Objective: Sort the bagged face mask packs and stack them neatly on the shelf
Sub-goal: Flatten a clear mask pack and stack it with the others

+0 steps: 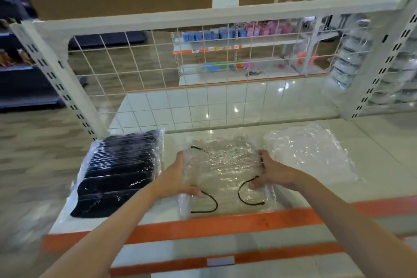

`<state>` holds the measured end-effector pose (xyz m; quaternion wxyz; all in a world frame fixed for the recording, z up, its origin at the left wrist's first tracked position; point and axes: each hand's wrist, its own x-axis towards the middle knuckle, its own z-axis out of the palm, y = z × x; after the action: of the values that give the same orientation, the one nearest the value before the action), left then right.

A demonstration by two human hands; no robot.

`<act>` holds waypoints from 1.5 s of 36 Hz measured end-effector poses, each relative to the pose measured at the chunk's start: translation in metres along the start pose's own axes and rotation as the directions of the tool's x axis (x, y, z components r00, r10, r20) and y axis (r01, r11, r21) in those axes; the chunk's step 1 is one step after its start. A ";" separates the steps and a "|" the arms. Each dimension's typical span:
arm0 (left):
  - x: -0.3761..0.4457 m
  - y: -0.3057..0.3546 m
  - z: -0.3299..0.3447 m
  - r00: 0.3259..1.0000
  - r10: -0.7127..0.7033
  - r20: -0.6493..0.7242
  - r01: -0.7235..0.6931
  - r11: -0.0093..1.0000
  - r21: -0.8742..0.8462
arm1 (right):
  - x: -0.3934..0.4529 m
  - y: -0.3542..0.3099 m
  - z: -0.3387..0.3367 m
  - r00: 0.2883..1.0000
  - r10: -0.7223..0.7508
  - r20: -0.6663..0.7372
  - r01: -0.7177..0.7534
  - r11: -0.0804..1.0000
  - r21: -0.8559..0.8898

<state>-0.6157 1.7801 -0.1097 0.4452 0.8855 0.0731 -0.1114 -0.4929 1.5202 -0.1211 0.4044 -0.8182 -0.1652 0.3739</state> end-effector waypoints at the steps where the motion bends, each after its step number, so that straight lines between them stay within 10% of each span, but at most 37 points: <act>1: 0.002 -0.001 0.001 0.999 0.024 -0.043 -0.024 1.000 -0.007 | 0.000 -0.001 0.003 0.999 -0.009 -0.034 0.009 1.000 0.021; 7: 0.020 0.000 -0.011 0.913 0.136 -0.386 -0.220 0.959 -0.181 | 0.004 -0.016 0.006 0.902 -0.218 -0.372 0.315 0.923 0.223; 12: 0.018 -0.011 -0.011 0.873 0.123 -0.472 -0.232 0.956 -0.180 | 0.007 -0.009 0.010 0.895 -0.289 -0.341 0.393 0.871 0.294; 20: 0.023 -0.027 0.013 0.929 -0.048 -0.368 -0.147 0.863 -0.483 | 0.010 0.002 0.017 0.946 -0.264 -0.190 0.315 0.889 0.333; 33: 0.025 -0.022 -0.004 0.990 0.108 -0.092 -0.138 0.871 -0.472 | 0.025 0.001 0.005 0.932 -0.318 -0.175 0.361 0.861 0.358; 42: 0.023 -0.031 -0.007 0.988 0.107 -0.116 -0.150 0.863 -0.482 | 0.037 0.005 -0.012 0.950 -0.152 -0.271 0.305 0.634 0.711; 54: 0.030 -0.032 0.003 0.948 -0.090 -0.306 -0.085 0.854 -0.514 | 0.016 0.010 -0.010 0.955 -0.286 -0.082 0.283 0.783 0.555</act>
<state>-0.5948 1.7970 -0.1440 0.6499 0.7379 0.1729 0.0567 -0.4748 1.5176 -0.1326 0.6775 -0.6278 -0.1708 0.3431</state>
